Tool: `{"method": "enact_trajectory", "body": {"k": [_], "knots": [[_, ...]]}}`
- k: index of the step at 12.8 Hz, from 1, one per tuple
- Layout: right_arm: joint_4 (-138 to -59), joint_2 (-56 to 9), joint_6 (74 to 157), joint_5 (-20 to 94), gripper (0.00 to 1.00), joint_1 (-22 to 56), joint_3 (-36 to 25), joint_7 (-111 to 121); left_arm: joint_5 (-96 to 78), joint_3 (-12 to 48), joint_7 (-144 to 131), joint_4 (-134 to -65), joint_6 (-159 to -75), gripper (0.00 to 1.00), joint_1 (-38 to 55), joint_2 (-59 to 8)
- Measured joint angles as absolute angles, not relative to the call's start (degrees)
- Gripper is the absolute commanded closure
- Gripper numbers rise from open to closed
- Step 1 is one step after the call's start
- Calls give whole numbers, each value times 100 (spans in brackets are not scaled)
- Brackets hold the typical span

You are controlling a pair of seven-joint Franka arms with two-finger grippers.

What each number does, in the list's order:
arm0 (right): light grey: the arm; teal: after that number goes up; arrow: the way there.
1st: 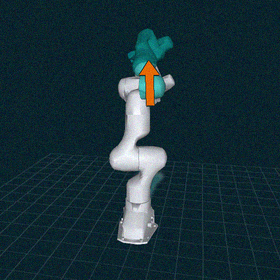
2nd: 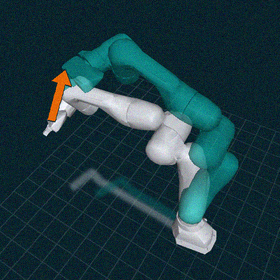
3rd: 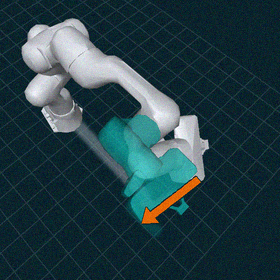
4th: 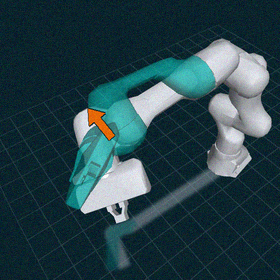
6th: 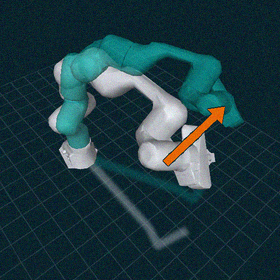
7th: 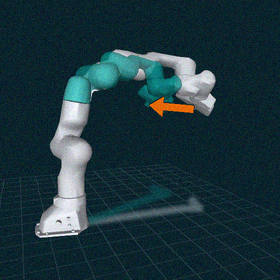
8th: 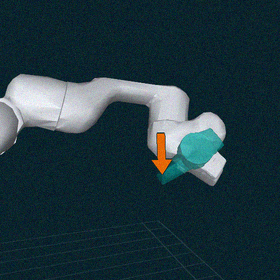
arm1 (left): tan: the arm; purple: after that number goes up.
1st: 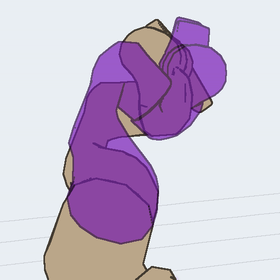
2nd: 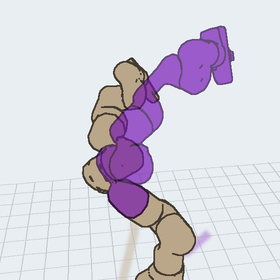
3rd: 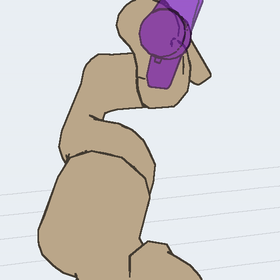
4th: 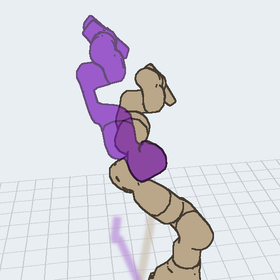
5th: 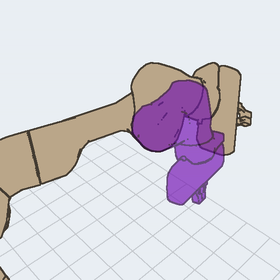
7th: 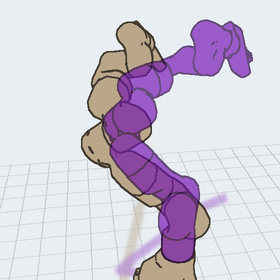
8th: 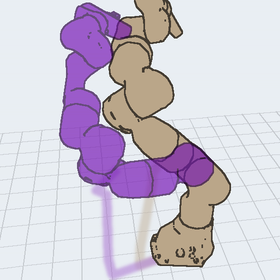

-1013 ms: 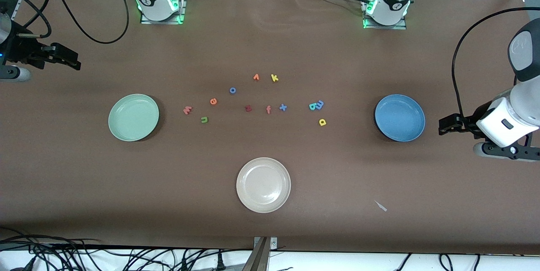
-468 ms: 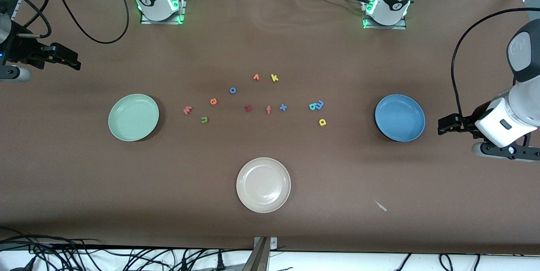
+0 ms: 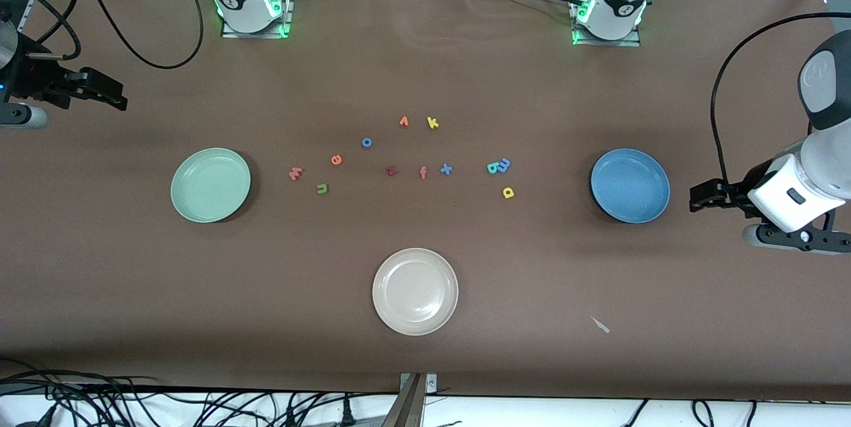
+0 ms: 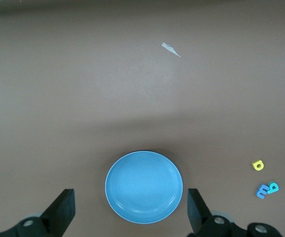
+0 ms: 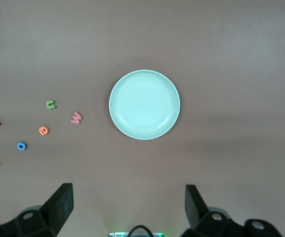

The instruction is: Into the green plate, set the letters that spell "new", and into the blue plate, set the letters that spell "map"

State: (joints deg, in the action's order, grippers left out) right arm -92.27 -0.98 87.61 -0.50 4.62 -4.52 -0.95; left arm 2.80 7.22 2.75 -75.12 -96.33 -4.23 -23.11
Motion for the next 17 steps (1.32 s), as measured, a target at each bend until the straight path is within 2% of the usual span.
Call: {"method": "enact_trajectory", "body": {"k": [17], "knots": [[-9225,-98,8775,-50,0,462,-452,-95,280,746,275,-7567,-9541,0,-355,-2320]]}}
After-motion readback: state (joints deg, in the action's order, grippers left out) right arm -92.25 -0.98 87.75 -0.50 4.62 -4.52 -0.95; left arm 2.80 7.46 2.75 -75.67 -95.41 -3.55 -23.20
